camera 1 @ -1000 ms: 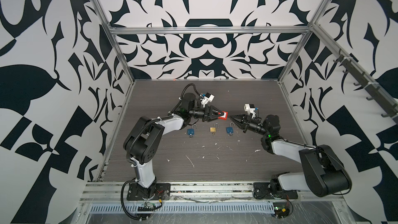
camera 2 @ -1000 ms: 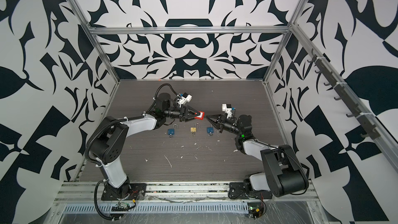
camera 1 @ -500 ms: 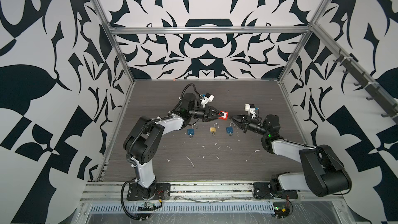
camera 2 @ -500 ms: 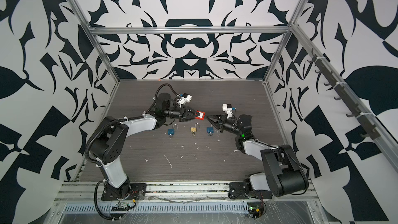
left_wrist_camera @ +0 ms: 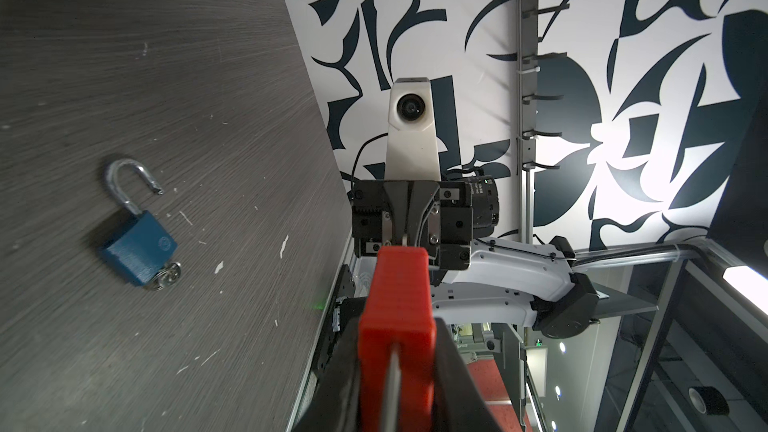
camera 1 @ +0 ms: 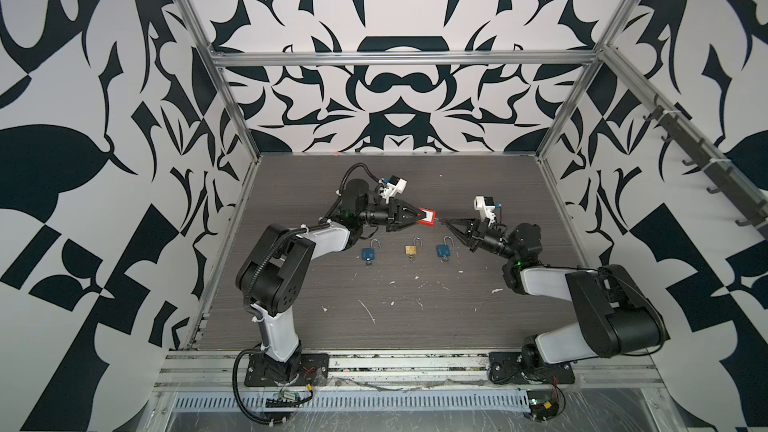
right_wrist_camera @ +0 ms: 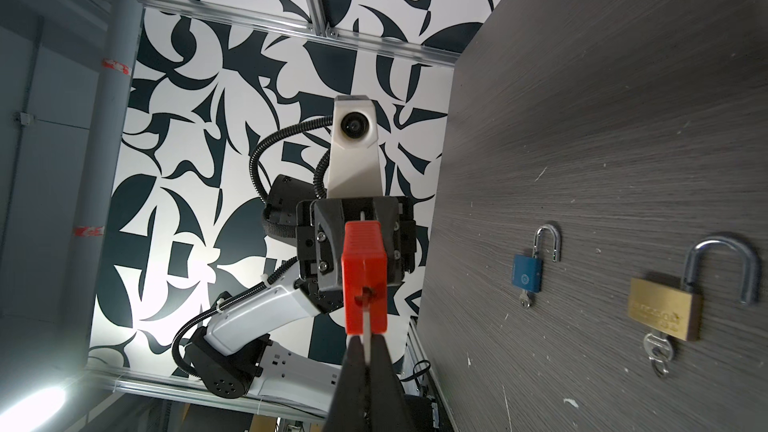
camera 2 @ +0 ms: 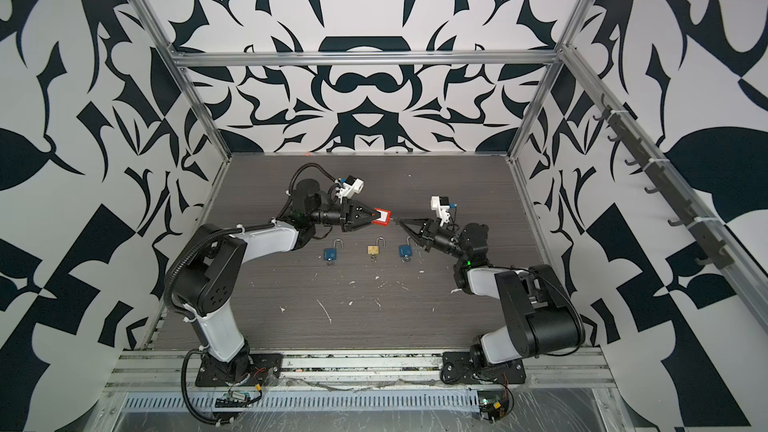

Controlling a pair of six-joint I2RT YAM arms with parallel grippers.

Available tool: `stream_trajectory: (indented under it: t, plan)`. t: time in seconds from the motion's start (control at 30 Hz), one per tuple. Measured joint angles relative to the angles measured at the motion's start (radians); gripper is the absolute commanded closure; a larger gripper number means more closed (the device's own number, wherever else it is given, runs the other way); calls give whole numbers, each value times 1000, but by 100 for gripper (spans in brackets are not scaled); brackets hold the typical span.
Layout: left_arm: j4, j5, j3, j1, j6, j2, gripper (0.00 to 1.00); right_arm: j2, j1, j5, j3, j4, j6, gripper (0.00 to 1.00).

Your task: Lock with the key

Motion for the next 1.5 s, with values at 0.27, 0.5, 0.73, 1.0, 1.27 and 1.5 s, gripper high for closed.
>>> stream_trajectory:
  t: [0.27, 0.5, 0.73, 1.0, 1.27, 1.5]
  plan:
    - [-43, -2, -9, 40, 35, -46, 100, -2, -95, 18, -23, -27, 12, 100]
    - [-435, -97, 84, 17, 299, -67, 100, -245, -193, 285, -86, -657, -242, 100]
    - [-722, -272, 171, -53, 521, -105, 100, -278, -189, 544, -171, -777, -304, 100]
    - [-802, -286, 200, -78, 576, -96, 100, -135, -165, 671, -202, -649, -313, 100]
    - [-706, -246, 156, -82, 530, -57, 100, -135, -147, 728, -221, -615, -330, 91]
    - [-686, -230, 150, -92, 524, -45, 100, -78, -147, 735, -221, -579, -343, 68]
